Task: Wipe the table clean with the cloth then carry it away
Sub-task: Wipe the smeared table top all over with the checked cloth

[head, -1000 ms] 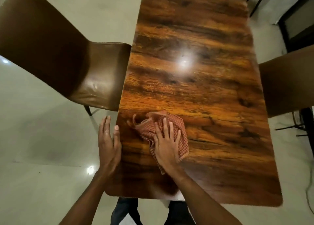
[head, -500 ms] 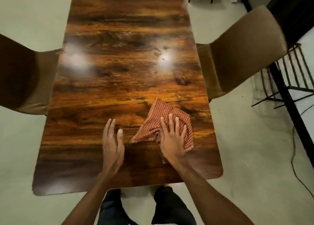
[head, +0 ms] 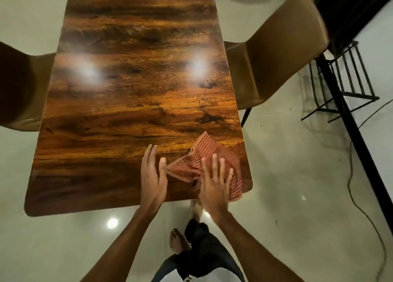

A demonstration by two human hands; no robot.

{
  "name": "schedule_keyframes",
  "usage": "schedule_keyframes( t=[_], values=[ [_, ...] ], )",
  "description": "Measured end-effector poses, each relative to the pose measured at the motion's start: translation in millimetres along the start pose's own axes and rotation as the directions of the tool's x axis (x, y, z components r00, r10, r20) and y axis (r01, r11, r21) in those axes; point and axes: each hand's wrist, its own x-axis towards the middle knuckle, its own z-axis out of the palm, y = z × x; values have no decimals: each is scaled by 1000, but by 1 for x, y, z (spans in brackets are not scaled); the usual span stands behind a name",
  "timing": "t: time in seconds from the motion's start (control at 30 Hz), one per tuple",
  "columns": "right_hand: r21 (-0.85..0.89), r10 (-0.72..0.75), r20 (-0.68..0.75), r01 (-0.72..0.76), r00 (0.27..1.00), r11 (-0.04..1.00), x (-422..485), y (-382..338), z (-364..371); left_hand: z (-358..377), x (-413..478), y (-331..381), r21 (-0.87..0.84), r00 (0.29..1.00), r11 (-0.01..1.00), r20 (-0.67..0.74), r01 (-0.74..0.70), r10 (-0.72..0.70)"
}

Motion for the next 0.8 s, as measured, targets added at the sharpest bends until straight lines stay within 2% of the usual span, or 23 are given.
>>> schedule_keyframes(
  t=[0.07, 0.13, 0.17, 0.23, 0.33, 0.53, 0.8],
  values=[
    [-16, -138, 28, 139, 990, 990, -22, -23, 15, -5, -14, -3, -14, 1000, 1000, -9, -5, 5],
    [-51, -220, 45, 222, 974, 974, -28, -13, 18, -8, -26, -7, -24, 1000, 1000, -19, 2, -2],
    [-80, -213, 34, 215, 976, 973, -27, 0, 15, -13, -33, -10, -37, 999, 999, -33, 6, -7],
    [-110, -100, 0, 100, 995, 989, -22, 31, 4, -19, -45, -14, -55, 999, 998, -43, 12, -14],
    [-70, 27, -9, -28, 1000, 997, -17, 49, -13, -21, -53, -16, -72, 998, 997, -67, 17, -22],
    [-42, 16, 52, -13, 999, 999, 15, 46, -26, -6, -36, -1, -81, 998, 997, -64, 12, -17],
    [-35, -90, 10, 91, 996, 995, 181, 44, -72, 30, 53, 29, 2, 999, 1000, -51, -5, 5]
  ],
)
